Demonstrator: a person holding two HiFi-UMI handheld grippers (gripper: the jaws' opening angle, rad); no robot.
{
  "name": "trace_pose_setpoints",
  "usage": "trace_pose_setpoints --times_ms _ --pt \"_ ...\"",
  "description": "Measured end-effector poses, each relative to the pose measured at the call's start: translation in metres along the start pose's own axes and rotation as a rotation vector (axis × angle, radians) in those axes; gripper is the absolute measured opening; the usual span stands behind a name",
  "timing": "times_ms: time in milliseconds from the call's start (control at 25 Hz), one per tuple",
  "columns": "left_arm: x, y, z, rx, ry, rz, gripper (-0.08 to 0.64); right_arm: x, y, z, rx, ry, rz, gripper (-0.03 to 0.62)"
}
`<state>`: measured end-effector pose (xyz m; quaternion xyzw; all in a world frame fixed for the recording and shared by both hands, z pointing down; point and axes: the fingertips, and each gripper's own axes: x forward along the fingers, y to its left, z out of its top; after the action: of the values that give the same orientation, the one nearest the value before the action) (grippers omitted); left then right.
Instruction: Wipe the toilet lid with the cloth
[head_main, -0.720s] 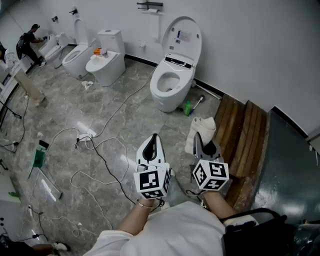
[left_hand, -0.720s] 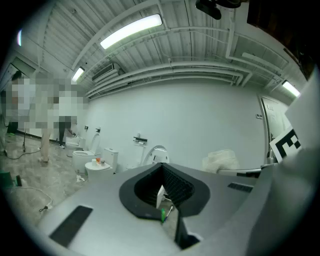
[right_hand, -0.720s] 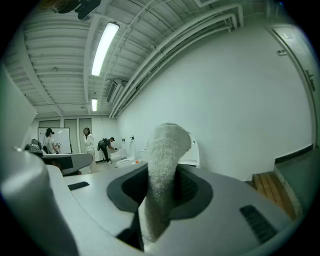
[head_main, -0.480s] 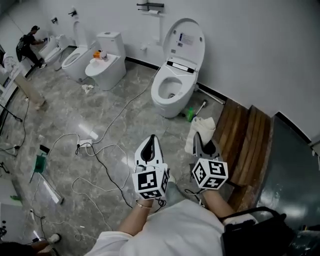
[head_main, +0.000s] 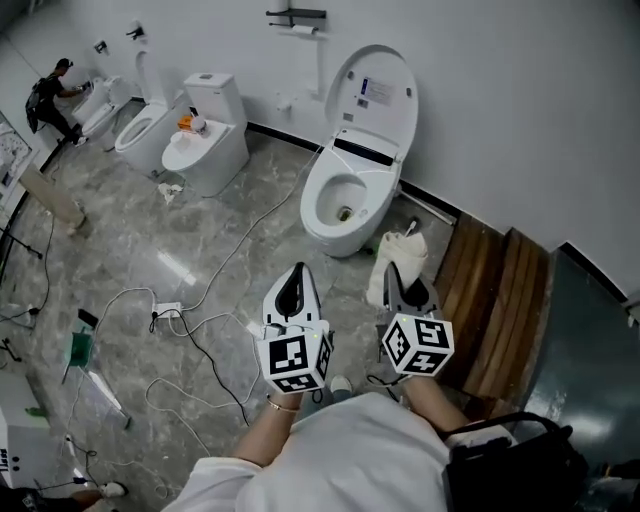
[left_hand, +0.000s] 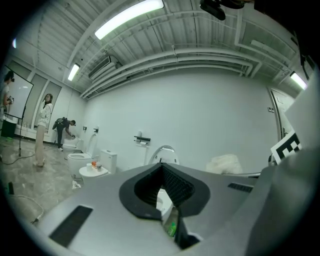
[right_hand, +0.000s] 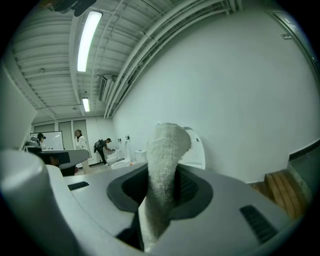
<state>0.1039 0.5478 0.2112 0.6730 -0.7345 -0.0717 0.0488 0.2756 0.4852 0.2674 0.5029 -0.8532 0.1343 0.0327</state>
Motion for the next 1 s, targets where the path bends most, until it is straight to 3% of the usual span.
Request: trace_pose_setpoints --times_ms 440,800,1000 --pt "0.157 0.034 -0.008 -0.036 0.010 -0.102 0.005 0.134 -0.021 0.013 0.016 0.020 -0.094 0.101" --pt "0.330 0.093 0.034 -0.017 0.011 -0.242 0.005 0.293 0.010 0.070 0.041 -0.025 -0.165 0.101" --pt "0.402 0.112 0.036 -0.015 0.048 -0.321 0.005 0.354 0.013 0.089 0.060 -0.041 -0.229 0.101"
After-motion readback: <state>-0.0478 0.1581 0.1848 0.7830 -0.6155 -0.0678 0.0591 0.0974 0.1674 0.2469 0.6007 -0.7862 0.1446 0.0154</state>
